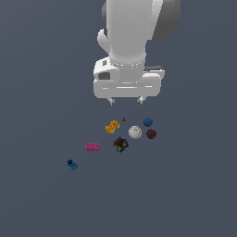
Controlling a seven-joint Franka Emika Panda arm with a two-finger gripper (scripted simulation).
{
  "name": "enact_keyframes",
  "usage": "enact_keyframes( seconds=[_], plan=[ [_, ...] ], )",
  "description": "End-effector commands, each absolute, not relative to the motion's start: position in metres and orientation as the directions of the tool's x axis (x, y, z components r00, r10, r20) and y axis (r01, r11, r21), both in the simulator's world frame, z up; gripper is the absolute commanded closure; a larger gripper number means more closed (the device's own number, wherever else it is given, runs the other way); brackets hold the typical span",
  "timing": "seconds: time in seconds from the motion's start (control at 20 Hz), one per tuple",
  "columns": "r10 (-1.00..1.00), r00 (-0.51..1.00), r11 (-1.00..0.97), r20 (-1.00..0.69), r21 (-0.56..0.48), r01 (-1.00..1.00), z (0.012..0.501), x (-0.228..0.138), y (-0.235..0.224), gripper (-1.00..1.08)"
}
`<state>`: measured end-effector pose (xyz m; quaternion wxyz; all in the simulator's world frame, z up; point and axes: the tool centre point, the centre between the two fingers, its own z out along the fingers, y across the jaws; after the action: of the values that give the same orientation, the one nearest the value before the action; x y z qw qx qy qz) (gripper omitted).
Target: Pick up a designated object from a clutter of objects.
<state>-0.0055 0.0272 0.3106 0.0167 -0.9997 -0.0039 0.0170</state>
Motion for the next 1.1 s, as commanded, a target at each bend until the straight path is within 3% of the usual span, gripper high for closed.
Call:
enact_keyframes(
  seconds=[0.0, 0.5, 1.05],
  plan=[
    [0.008, 0.999, -0.999, -0.034, -0.033, 0.007, 0.311, -0.005, 0.027, -0.92],
    [0.02, 1.0, -0.999, 0.017, -0.033, 0.02, 0.332, 0.003, 0.025, -0.92],
    [0.041, 0.999, -0.999, 0.013, -0.023, 0.041, 0.308, 0.006, 0.038, -0.92]
  ],
)
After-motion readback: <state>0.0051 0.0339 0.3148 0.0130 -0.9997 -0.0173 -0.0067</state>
